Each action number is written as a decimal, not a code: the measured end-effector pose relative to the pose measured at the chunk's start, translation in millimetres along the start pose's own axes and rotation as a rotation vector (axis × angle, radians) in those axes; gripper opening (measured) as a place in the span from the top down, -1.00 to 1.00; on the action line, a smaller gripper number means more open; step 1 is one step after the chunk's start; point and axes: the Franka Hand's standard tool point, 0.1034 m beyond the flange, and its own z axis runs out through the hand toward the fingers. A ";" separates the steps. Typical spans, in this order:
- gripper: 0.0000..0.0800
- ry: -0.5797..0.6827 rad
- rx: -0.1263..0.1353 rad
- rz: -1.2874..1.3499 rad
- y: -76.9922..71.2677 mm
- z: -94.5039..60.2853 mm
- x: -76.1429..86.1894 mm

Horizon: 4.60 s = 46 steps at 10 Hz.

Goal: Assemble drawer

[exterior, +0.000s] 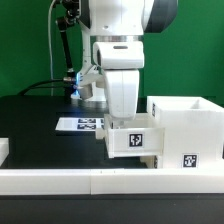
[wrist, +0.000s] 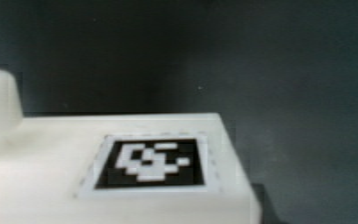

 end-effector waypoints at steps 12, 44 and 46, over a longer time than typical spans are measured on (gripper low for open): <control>0.82 -0.004 -0.011 -0.021 2.6 -1.5 18.5; -0.62 0.214 0.092 -0.011 42.2 -10.8 16.1; -0.62 0.215 0.110 -0.003 40.3 -10.1 31.2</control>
Offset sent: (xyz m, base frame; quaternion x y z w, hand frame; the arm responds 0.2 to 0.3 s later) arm 0.0097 0.0170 0.0051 -0.0024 -0.0071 -0.0306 0.9995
